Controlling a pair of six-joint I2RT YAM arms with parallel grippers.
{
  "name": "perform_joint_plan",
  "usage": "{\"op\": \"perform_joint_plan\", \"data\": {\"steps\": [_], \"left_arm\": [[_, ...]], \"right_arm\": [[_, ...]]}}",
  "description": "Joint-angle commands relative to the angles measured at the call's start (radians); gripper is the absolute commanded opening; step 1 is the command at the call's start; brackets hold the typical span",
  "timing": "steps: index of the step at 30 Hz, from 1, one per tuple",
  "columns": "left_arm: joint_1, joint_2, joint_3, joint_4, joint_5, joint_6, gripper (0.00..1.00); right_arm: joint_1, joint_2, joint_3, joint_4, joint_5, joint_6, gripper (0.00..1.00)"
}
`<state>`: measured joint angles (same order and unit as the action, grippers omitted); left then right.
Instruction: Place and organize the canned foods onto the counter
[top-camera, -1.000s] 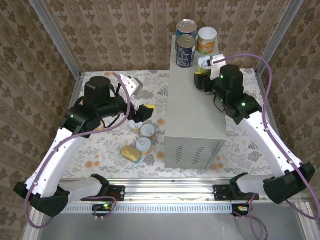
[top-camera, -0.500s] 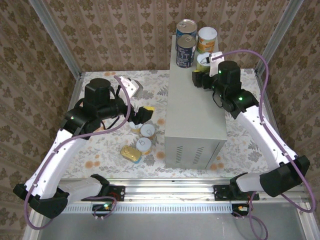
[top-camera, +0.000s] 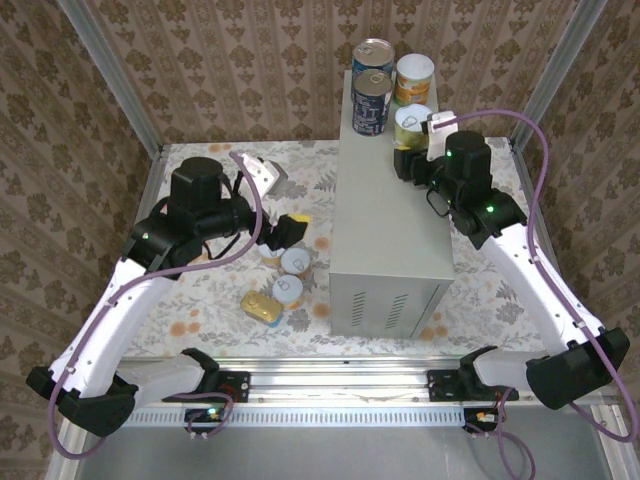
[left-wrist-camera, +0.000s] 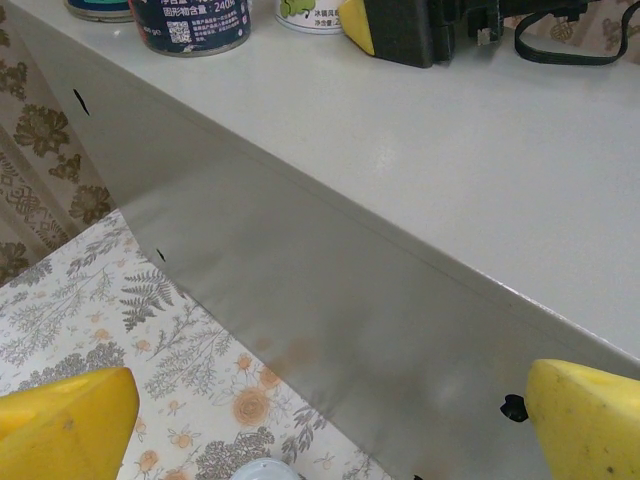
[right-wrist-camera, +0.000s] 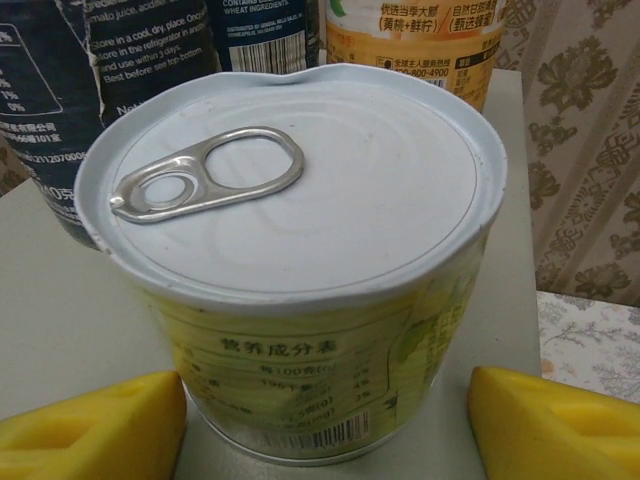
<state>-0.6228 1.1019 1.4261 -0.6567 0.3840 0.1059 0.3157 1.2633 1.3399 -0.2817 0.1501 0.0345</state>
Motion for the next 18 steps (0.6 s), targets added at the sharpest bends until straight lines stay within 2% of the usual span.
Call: {"op": "perform_joint_plan", "data": {"steps": [1, 18], "left_arm": [[-0.012, -0.017, -0.008, 0.013, 0.000, 0.007, 1.00], [-0.023, -0.010, -0.018, 0.012, -0.026, 0.018, 1.00]], "right_arm": [[-0.030, 0.017, -0.005, 0.006, -0.007, 0.011, 0.73], [-0.090, 0.116, 0.062, 0.043, -0.136, -0.019, 0.70]]}}
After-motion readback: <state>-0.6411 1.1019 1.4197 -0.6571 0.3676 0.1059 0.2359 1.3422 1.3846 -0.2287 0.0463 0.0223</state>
